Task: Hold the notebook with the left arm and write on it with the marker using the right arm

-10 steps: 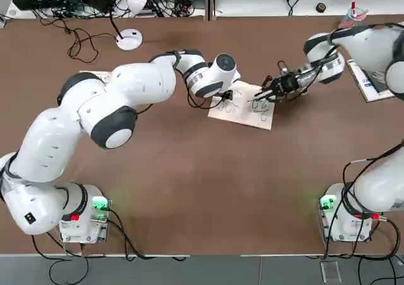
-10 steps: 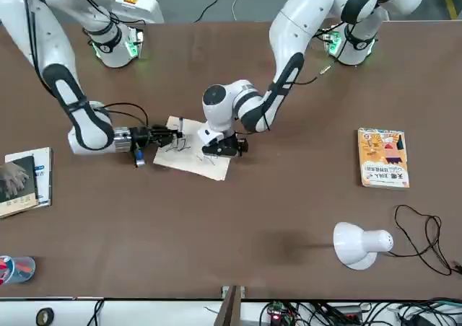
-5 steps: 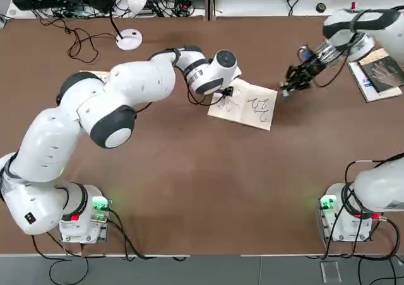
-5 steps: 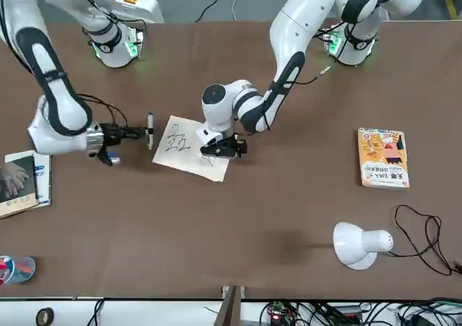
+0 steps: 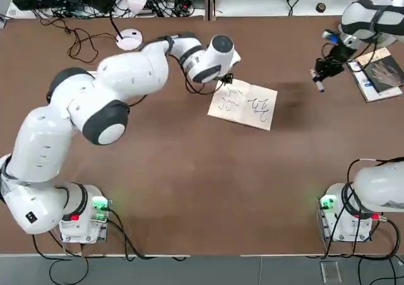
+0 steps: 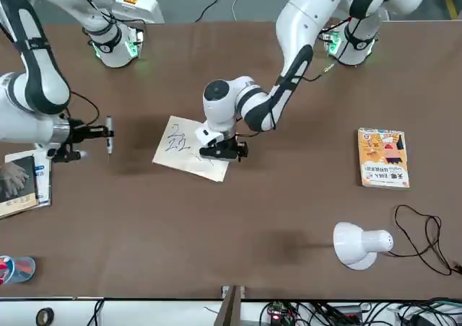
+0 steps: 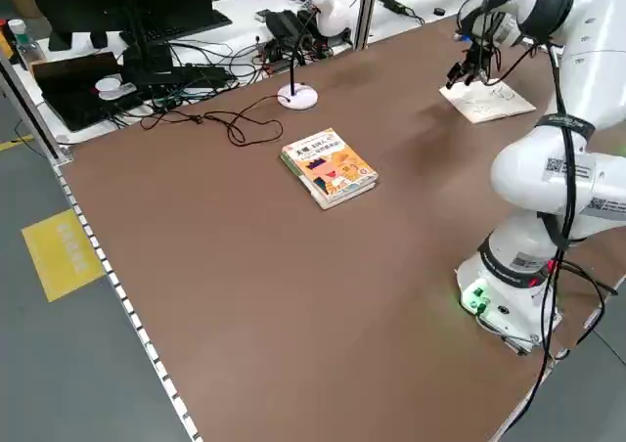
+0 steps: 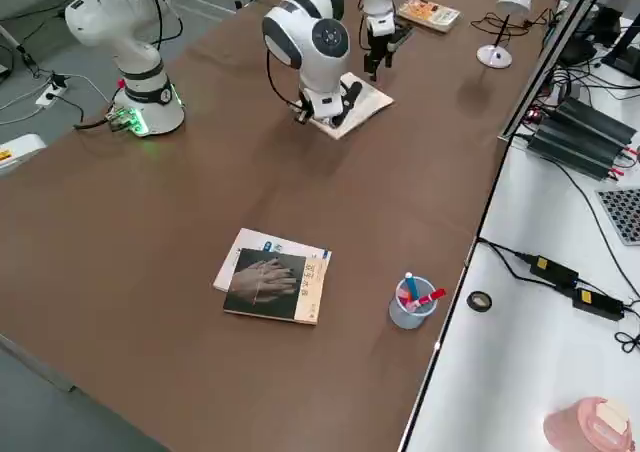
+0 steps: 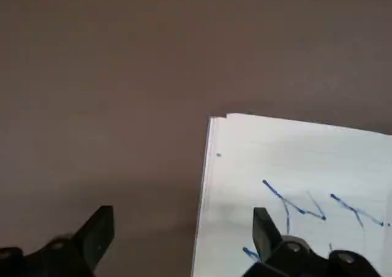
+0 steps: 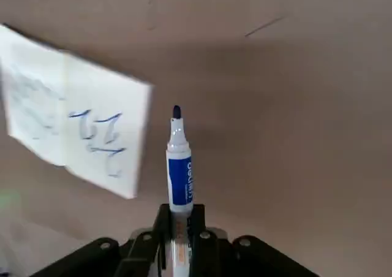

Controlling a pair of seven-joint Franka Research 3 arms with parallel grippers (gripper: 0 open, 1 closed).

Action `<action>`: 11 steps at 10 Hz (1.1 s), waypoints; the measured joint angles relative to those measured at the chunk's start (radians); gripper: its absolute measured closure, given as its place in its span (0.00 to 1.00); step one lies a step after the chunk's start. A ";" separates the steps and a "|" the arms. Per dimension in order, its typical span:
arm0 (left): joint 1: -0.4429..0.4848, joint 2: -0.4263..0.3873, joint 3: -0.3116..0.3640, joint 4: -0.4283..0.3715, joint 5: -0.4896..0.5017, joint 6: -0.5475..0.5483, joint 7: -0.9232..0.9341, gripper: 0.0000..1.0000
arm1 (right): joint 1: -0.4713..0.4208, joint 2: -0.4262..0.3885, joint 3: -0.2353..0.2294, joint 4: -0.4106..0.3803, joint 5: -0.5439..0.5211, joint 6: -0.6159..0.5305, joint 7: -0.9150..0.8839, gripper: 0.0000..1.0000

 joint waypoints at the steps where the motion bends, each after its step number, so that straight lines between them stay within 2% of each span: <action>1: 0.011 -0.021 0.000 0.001 -0.006 -0.017 0.012 0.00 | -0.025 0.001 -0.001 0.000 -0.051 0.039 -0.034 0.83; 4: 0.045 -0.100 -0.001 0.003 -0.064 -0.091 0.046 0.00 | -0.084 0.030 -0.003 -0.005 -0.163 0.191 -0.092 0.83; 8: 0.103 -0.219 -0.001 0.000 -0.128 -0.195 0.106 0.00 | -0.095 0.105 -0.002 -0.018 -0.180 0.410 -0.102 0.83; 11: 0.156 -0.324 -0.001 -0.044 -0.148 -0.235 0.145 0.00 | -0.095 0.165 -0.014 -0.019 -0.181 0.493 -0.102 0.83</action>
